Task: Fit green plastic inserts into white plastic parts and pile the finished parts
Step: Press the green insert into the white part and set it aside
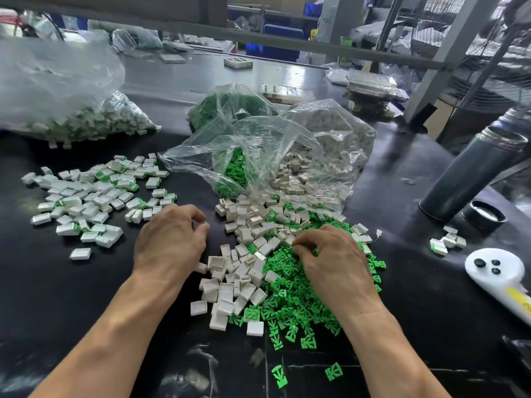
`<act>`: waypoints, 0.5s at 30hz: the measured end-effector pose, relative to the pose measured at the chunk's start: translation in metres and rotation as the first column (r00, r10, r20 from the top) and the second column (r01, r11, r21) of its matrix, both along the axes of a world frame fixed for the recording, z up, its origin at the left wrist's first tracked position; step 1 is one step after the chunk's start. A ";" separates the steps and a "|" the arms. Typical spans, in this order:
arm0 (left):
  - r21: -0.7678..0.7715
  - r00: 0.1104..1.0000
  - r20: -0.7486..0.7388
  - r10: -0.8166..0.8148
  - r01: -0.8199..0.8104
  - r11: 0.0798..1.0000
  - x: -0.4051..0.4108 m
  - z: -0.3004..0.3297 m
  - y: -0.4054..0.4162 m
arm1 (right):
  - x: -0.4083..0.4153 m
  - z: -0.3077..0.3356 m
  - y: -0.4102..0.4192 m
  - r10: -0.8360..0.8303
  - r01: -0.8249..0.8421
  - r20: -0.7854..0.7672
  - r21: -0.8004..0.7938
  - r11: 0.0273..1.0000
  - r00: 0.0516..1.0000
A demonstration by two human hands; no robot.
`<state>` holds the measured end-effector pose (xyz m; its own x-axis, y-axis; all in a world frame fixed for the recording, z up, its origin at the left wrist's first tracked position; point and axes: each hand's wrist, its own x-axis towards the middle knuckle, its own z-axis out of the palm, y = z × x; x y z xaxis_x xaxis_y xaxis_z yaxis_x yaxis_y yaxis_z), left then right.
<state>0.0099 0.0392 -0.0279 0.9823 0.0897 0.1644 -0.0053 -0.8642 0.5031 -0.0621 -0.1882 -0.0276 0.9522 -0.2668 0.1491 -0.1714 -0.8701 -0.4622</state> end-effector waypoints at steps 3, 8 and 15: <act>0.071 0.993 0.086 0.074 -0.081 0.994 0.004 0.001 0.009 | 0.000 -0.001 0.001 -0.015 0.014 0.056 0.018 1.000 0.998; -0.012 0.987 0.161 -0.007 0.009 1.000 0.002 0.003 0.008 | -0.001 0.000 0.004 -0.052 0.041 0.113 0.096 0.995 0.992; -0.161 0.958 -0.134 -0.255 0.233 0.959 -0.014 -0.001 -0.020 | -0.005 0.004 0.007 -0.053 0.010 0.158 0.261 0.965 0.986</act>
<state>-0.0040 0.0188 -0.0293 0.9894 -0.1446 0.0150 -0.1215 -0.7658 0.6315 -0.0670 -0.1810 -0.0233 0.9116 -0.3457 0.2225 -0.1007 -0.7125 -0.6944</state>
